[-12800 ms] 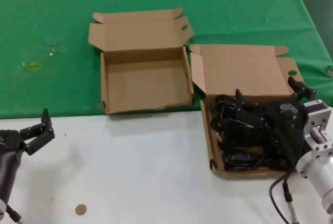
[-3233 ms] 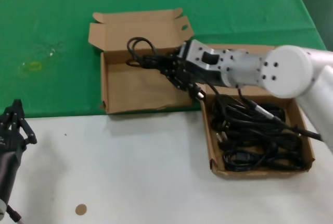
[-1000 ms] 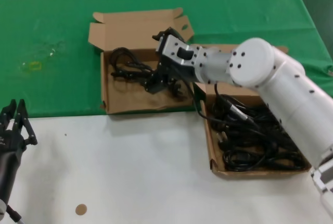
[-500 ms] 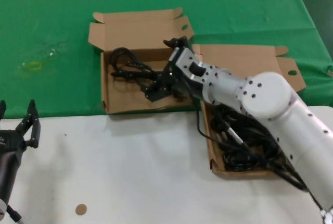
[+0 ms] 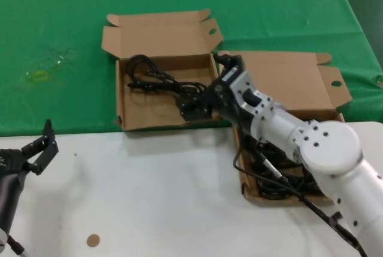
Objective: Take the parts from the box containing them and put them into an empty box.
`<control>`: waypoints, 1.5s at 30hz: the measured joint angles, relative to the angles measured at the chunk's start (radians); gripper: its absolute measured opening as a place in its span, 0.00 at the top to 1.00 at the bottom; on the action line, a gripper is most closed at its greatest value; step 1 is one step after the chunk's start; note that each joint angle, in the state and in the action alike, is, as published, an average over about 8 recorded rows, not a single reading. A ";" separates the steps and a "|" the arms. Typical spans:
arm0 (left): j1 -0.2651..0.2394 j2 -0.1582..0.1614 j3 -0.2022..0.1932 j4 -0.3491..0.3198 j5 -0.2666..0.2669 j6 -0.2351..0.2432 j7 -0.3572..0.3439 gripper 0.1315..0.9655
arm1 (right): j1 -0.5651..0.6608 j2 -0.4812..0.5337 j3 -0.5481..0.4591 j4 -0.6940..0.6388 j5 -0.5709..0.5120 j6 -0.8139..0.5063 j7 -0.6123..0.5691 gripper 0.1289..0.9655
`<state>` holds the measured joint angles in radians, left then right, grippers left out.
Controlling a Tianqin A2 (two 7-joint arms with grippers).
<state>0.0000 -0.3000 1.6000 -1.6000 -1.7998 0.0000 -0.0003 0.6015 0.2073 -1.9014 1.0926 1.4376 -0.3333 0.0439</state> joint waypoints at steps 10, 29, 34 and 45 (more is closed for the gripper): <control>0.000 0.000 0.000 0.000 0.000 0.000 0.000 0.18 | -0.143 0.022 0.071 0.120 0.085 0.079 -0.010 0.00; 0.000 0.000 0.000 0.000 0.000 0.000 0.000 0.01 | -0.412 0.064 0.207 0.348 0.248 0.229 -0.030 0.00; 0.000 0.000 0.000 0.000 0.000 0.000 0.000 0.00 | -0.484 0.075 0.242 0.408 0.291 0.268 -0.035 0.00; 0.000 0.000 0.000 0.000 0.000 0.000 0.000 0.00 | -0.565 0.087 0.283 0.477 0.341 0.313 -0.041 0.00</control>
<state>0.0000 -0.3000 1.6000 -1.6000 -1.8000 0.0000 0.0000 0.0364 0.2944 -1.6182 1.5693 1.7781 -0.0202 0.0026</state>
